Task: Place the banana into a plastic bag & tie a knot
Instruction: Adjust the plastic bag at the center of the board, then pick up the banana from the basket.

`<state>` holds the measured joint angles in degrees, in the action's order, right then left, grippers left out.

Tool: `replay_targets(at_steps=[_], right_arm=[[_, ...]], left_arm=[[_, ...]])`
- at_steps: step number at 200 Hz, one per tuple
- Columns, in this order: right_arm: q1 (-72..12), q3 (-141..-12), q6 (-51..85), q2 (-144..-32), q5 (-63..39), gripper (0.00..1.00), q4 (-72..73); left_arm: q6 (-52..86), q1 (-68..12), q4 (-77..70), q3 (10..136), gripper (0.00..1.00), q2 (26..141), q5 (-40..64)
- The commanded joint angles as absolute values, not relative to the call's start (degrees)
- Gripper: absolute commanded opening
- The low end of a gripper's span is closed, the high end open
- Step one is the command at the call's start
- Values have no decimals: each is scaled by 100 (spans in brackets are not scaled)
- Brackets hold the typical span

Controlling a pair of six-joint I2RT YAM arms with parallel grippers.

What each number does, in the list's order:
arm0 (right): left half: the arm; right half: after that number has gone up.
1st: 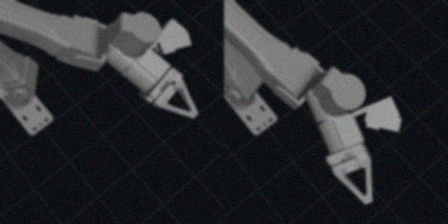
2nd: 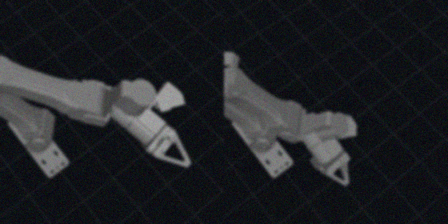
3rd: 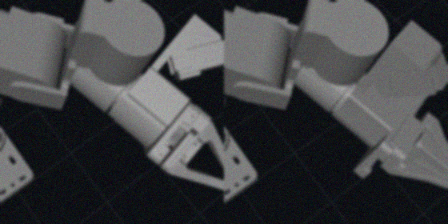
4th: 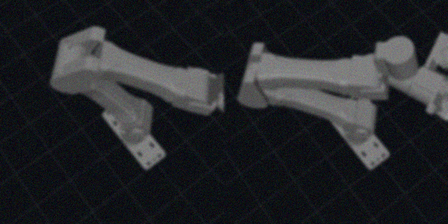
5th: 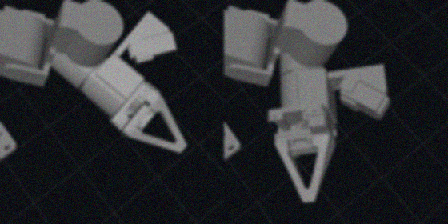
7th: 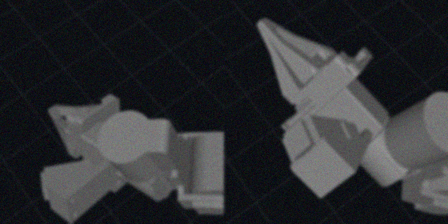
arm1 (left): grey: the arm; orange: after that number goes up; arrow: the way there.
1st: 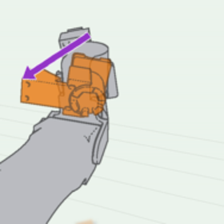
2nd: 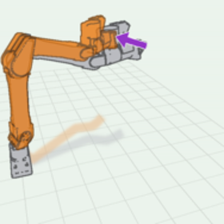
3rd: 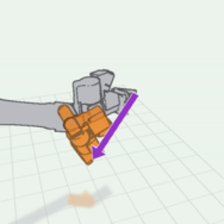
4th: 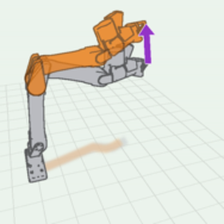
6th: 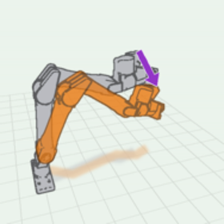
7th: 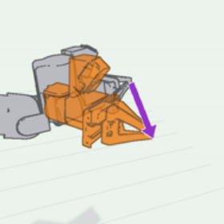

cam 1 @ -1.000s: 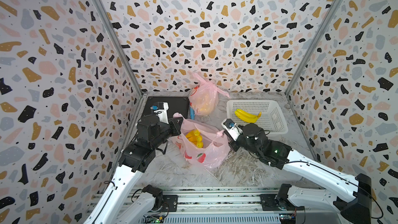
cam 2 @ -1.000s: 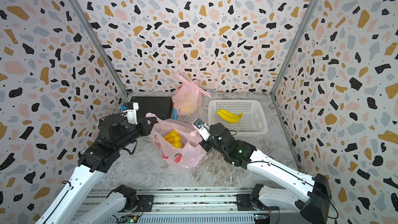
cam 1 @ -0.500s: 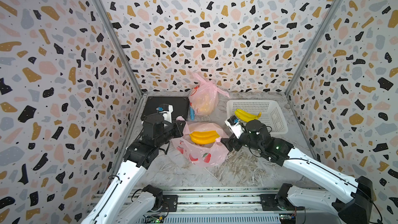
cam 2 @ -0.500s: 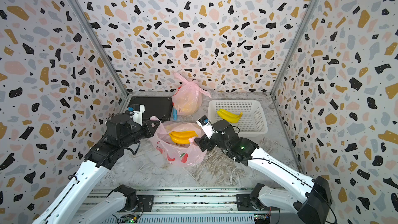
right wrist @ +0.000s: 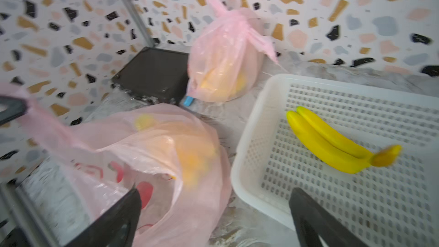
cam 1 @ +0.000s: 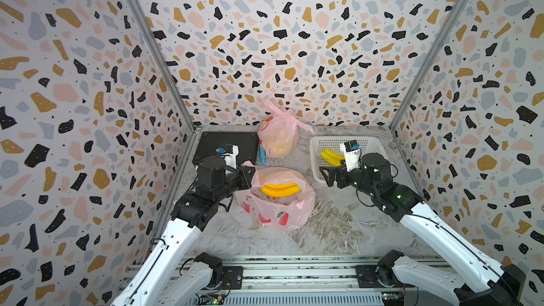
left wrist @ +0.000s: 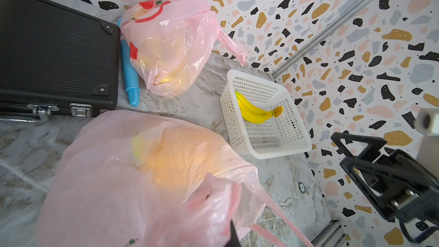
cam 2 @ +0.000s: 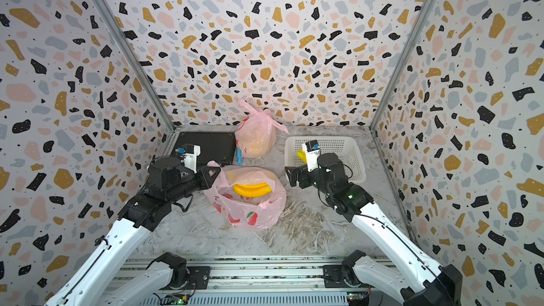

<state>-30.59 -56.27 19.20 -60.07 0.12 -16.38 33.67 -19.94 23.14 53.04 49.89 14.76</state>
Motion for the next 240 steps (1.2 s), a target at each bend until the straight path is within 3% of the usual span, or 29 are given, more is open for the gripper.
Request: replay_targets(at_steps=[1, 41, 126, 140, 178, 188, 221, 240], right_arm=[[-2542, -6102, 2537, -6582, 843, 100, -2381], [-2107, -6975, 2805, -8185, 2122, 99, -3194], [-1538, -7963, 3155, -10281, 2465, 98, -2858], [-1521, -7986, 3177, -10484, 2571, 92, -2620], [-1470, -7943, 3315, -10803, 2643, 62, -1978], [-1452, -7916, 3313, -10856, 2579, 57, -1853], [-1372, -7884, 3349, -11012, 2471, 56, -1629], [-1327, -7805, 3328, -10989, 2291, 41, -1481]], left_arm=[[3252, -1976, 2241, 5511, 0, 4934, 1573], [3224, -1969, 2152, 5400, 0, 4959, 1606], [3115, -1961, 2058, 5341, 0, 5067, 1709], [3126, -1963, 2056, 5310, 0, 5076, 1730], [3133, -1960, 2012, 5279, 0, 5107, 1773], [3134, -1961, 2016, 5278, 0, 5120, 1775], [3144, -1962, 2018, 5289, 0, 5118, 1768], [3154, -1965, 2022, 5298, 0, 5121, 1775]])
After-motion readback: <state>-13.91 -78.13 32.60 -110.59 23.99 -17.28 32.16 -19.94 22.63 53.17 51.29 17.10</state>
